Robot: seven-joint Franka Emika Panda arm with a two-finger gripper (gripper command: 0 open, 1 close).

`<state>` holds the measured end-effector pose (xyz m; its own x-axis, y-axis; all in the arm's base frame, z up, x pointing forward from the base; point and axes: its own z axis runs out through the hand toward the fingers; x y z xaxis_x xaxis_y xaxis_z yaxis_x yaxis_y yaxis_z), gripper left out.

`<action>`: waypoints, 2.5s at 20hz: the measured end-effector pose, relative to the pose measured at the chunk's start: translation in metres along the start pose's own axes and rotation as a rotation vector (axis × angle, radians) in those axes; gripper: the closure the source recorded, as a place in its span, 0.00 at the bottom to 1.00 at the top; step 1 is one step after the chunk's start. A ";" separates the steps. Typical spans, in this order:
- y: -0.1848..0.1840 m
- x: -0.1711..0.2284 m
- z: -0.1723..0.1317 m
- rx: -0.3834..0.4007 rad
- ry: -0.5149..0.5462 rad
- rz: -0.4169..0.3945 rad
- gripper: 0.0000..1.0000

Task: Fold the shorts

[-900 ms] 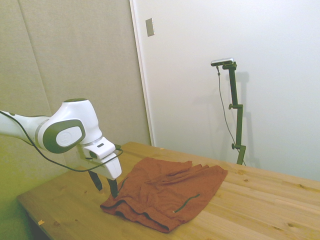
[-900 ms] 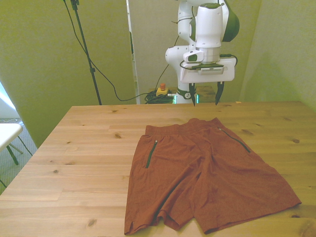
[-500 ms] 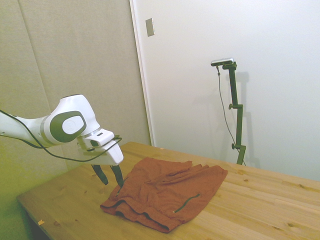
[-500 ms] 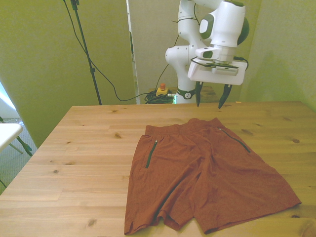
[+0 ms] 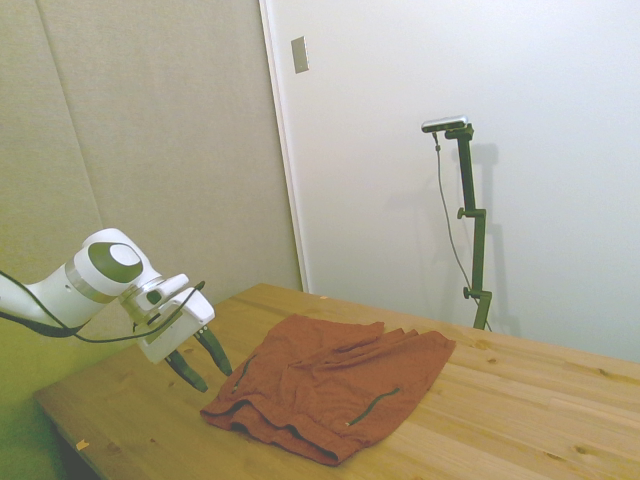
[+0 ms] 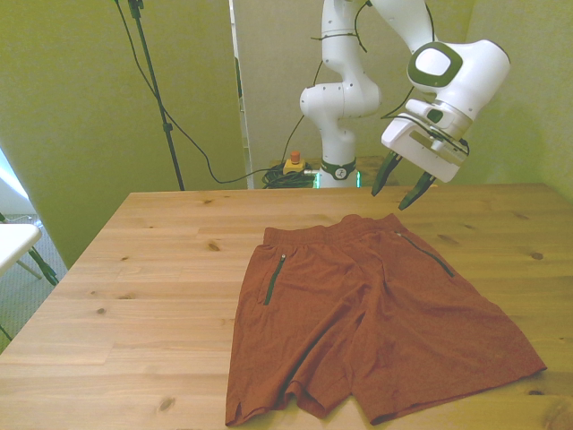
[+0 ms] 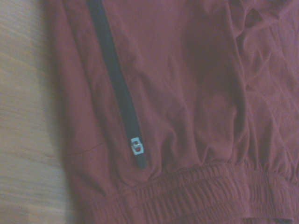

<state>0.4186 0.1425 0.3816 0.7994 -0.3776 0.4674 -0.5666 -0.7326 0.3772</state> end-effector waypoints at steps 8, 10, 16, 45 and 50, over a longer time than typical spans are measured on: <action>-0.032 -0.037 0.005 -0.013 0.006 -0.078 0.00; -0.035 -0.040 0.010 -0.023 0.005 -0.091 0.00; -0.032 -0.037 0.029 -0.082 0.035 -0.078 0.00; -0.044 -0.033 0.050 -0.087 0.020 -0.071 1.00; -0.050 -0.024 0.023 -0.036 0.042 -0.043 1.00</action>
<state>0.4325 0.1747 0.3331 0.8144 -0.3216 0.4831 -0.5395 -0.7264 0.4258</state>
